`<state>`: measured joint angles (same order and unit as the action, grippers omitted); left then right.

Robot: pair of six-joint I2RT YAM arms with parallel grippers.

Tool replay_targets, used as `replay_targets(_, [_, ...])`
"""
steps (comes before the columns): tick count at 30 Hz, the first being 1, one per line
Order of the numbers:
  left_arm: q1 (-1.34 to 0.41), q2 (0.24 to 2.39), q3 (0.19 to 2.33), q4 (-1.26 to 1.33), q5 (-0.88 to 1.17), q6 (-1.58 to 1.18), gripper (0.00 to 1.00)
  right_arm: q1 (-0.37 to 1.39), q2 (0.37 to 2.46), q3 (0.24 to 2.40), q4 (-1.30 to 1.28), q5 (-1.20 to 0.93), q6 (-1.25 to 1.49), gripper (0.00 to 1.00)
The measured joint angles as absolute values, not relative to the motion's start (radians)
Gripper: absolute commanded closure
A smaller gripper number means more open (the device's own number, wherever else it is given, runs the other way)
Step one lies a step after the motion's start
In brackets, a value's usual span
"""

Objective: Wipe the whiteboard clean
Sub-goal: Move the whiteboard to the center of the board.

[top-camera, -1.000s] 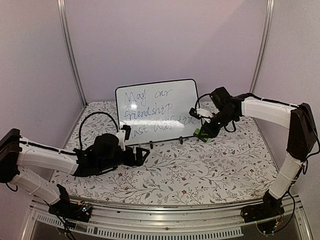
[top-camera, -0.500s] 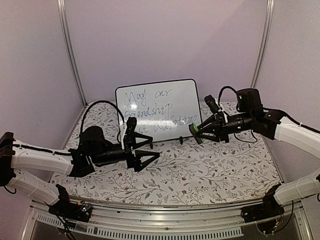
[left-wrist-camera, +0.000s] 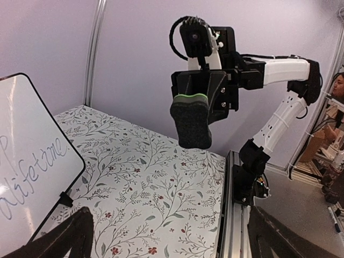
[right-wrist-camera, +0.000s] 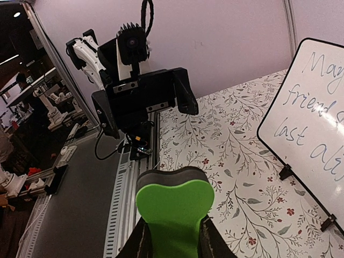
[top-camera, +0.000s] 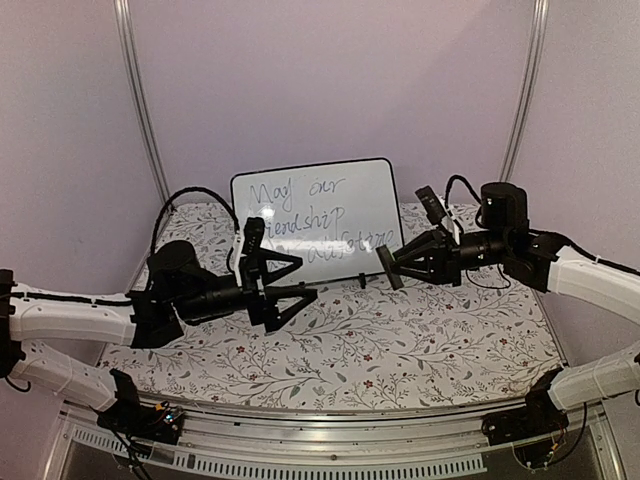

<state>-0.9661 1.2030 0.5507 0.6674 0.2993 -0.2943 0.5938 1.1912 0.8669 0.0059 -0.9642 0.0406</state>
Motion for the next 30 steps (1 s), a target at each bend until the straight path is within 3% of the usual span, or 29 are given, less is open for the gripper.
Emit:
replay_targets(4, [-0.965, 1.184, 0.602, 0.611, 0.220, -0.291, 0.00, 0.594, 1.216, 0.876, 0.017, -0.957, 0.072, 0.73])
replay_targets(9, [-0.916, 1.158, 0.650, 0.446, -0.023, -0.352, 0.00, 0.594, 1.244, 0.950, -0.081, -0.769, 0.050, 0.74])
replay_targets(16, [-0.505, 1.138, 0.677, 0.228, -0.213, -0.558, 0.00, 0.596, 1.279, 0.977, -0.154, -0.338, 0.000, 0.75])
replay_targets(22, [-0.419, 1.159, 0.685, 0.219, -0.235, -0.622, 0.00, 0.599, 1.242, 0.862, -0.102, -0.119, -0.056, 0.75])
replay_targets(30, [-0.280, 1.473, 0.875, 0.265, -0.049, -0.625, 0.00, 0.602, 1.212, 0.845, -0.082, -0.013, -0.098, 0.74])
